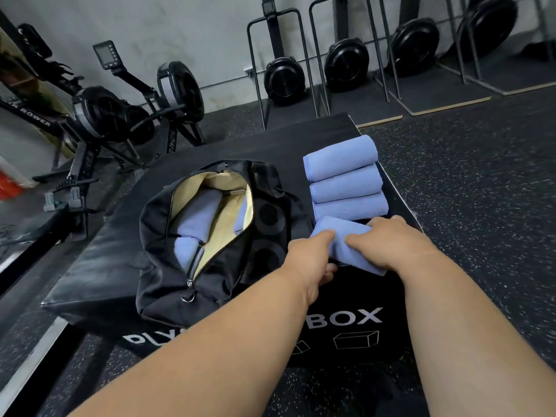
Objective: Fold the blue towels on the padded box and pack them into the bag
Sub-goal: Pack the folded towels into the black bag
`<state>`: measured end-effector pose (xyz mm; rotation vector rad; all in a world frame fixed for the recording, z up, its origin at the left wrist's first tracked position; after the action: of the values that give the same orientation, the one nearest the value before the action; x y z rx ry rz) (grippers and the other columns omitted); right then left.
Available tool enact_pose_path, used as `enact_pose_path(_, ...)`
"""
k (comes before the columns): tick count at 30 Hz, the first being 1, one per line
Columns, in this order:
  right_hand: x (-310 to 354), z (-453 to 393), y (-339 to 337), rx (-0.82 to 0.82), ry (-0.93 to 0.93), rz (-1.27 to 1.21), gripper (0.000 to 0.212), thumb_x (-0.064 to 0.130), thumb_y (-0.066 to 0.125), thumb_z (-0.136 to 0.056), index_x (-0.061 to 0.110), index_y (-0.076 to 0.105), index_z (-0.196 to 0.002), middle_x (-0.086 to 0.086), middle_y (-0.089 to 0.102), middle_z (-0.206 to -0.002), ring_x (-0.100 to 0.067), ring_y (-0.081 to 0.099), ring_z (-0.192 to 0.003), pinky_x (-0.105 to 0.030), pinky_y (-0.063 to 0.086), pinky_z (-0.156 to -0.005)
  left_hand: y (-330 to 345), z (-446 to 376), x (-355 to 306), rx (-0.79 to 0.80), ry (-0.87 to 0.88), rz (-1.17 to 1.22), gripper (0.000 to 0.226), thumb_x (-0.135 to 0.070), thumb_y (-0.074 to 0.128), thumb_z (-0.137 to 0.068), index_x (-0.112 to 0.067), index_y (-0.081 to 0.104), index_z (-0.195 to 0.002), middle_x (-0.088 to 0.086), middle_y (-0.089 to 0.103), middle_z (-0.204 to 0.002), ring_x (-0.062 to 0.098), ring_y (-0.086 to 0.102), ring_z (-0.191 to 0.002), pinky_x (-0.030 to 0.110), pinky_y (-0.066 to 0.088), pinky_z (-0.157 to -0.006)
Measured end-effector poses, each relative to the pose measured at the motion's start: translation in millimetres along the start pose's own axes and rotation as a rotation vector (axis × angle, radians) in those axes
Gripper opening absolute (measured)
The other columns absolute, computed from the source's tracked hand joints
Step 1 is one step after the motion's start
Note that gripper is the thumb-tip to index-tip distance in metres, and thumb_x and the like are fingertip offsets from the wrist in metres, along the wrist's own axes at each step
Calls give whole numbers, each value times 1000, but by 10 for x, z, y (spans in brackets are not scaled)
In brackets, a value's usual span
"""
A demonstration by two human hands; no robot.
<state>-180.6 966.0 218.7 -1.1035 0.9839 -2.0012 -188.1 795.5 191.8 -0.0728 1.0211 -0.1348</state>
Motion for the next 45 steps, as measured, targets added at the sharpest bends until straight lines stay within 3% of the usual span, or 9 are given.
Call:
enact_pose_path(5,-28,58,-43,48,-14,-64,55,62,51,-88,22,58,-125,-9,50,-122,-30,60,-105,-42,49,-90,89,12,4,25,-15,282,78,-43,82,-78,-12,52,-142,8,75,-103,19,70,-63,25,57,-58)
enact_pose_path(9,32,90,-30,121,-88,-285,34,48,48,-94,20,63,-108,-8,68,-111,-28,67,-94,-47,59,-87,150,161,-100,119,-8,350,21,-29,74,-97,-10,71,-107,3,79,-85,14,73,-68,22,56,-57)
enact_pose_path(13,150,162,-10,178,-210,-508,27,39,57,-96,17,71,-104,-3,76,-105,-22,68,-98,-45,51,-93,46,375,-315,134,108,386,10,-17,69,-99,-9,70,-104,-4,72,-64,8,65,-49,16,46,-45)
enact_pose_path(17,315,293,-44,309,-381,-879,54,47,70,-72,32,65,-123,0,78,-116,-21,71,-115,-52,47,-110,-121,686,-554,165,334,361,19,-11,62,-101,-6,73,-116,7,80,-99,15,76,-86,25,60,-70)
enact_pose_path(23,780,647,-99,441,-666,-1115,57,12,59,-89,22,56,-145,-7,71,-136,-27,64,-131,-48,45,-113,-505,895,-802,185,559,371,46,-20,65,-93,3,59,-133,34,66,-127,33,68,-106,53,54,-99)
enact_pose_path(33,1399,726,63,192,-681,-1236,33,24,67,-91,14,69,-123,-20,74,-122,-42,68,-120,-66,47,-108,-1151,951,-541,57,448,280,36,-23,72,-99,-13,65,-133,10,77,-121,27,74,-113,43,60,-99)
enact_pose_path(38,1693,909,120,184,-730,-1258,21,24,61,-105,15,72,-121,-10,78,-114,-26,74,-105,-44,59,-93,-1436,1035,-574,46,506,180,26,-27,61,-107,-15,73,-126,7,79,-117,25,75,-112,49,55,-105)
enact_pose_path(41,1688,856,93,-69,-698,-1060,26,30,54,-106,39,69,-126,9,69,-91,-4,62,-81,-23,50,-77,-1850,969,-664,-117,512,101,16,-25,63,-104,-19,75,-111,0,81,-102,19,78,-95,44,61,-91)
enact_pose_path(45,1761,826,175,-214,-669,-611,35,37,51,-101,55,59,-130,12,55,-69,-9,56,-74,-32,43,-68,-2361,654,-536,-214,236,-55,13,-28,70,-96,-19,68,-105,6,78,-102,24,75,-88,40,62,-82)
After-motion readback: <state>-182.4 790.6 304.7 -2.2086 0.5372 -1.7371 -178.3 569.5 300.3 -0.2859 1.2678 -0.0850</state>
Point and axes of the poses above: each hand's wrist, its own z-axis away from the middle knuckle, its own y-axis out of the palm, x = y × z, the point moved 7 cm from there along -z, towards the middle knuckle
